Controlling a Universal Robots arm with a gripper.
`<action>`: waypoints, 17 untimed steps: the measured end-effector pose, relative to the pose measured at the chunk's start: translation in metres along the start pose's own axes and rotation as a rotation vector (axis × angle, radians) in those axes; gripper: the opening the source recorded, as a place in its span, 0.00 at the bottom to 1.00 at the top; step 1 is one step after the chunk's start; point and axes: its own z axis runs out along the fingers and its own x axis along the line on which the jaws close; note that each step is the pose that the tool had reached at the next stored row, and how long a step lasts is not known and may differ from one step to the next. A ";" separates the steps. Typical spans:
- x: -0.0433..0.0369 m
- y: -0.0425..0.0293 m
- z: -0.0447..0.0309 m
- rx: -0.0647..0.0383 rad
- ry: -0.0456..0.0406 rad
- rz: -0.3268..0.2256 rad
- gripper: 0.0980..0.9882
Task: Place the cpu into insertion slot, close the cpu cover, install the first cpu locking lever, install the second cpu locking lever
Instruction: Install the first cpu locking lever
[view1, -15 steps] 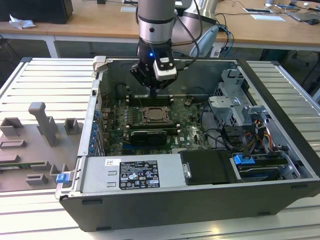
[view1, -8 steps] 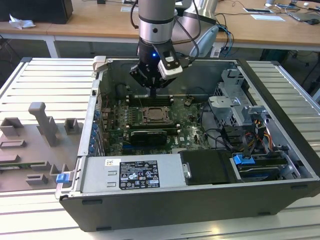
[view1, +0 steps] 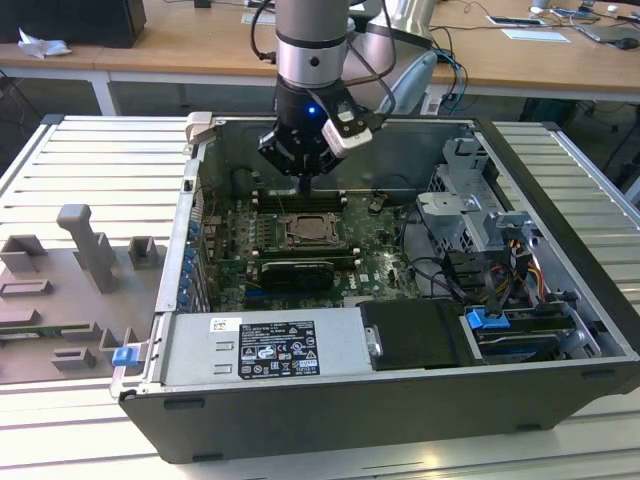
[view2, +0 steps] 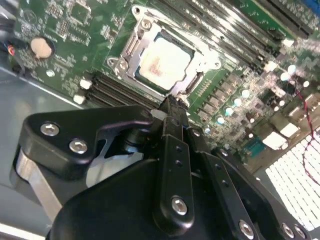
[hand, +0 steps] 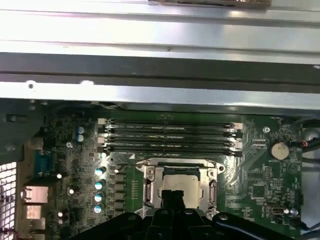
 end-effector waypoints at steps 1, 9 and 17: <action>0.0034 0.0001 0.0000 -0.001 0.0000 0.000 0.01; 0.0424 0.0012 0.0013 -0.009 0.0001 -0.011 0.01; 0.0402 0.0153 0.0048 -0.009 0.0000 -0.011 0.01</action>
